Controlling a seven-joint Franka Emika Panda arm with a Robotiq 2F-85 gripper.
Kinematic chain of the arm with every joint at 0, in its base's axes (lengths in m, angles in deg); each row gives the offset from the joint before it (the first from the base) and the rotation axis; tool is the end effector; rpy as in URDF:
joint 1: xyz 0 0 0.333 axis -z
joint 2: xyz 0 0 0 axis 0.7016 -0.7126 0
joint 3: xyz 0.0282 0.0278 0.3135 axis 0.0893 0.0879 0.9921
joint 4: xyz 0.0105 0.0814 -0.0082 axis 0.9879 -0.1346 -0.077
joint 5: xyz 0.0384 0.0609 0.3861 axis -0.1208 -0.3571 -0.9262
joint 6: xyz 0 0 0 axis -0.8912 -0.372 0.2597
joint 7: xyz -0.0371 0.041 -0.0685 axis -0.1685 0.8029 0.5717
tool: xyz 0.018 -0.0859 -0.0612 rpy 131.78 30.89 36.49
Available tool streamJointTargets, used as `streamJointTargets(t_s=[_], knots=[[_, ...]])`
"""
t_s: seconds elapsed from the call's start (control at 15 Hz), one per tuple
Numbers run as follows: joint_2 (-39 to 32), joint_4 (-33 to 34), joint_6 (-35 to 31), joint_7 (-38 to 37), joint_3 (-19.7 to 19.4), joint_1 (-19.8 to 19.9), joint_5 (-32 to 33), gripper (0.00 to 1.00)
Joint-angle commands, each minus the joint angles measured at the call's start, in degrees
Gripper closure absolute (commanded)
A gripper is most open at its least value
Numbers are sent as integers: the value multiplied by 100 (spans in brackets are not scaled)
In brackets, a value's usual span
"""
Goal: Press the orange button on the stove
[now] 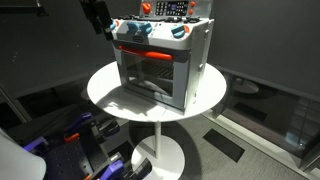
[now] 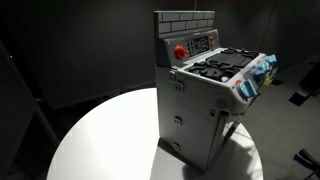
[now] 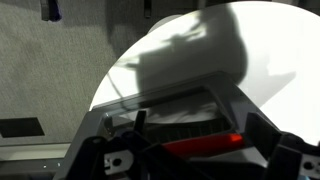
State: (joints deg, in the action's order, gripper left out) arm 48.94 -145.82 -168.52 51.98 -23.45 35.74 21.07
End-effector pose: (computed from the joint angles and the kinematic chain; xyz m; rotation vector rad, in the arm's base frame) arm 0.3081 0.1282 0.4077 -3.0823 0.0937 -0.2808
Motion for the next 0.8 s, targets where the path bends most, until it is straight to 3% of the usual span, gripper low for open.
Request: streamJointTargets(t_s=[0.0, 0.73], knots=[[-41, 145, 10, -32, -56, 19, 66, 0], [-509, 1359, -216, -157, -71, 787, 639, 0]])
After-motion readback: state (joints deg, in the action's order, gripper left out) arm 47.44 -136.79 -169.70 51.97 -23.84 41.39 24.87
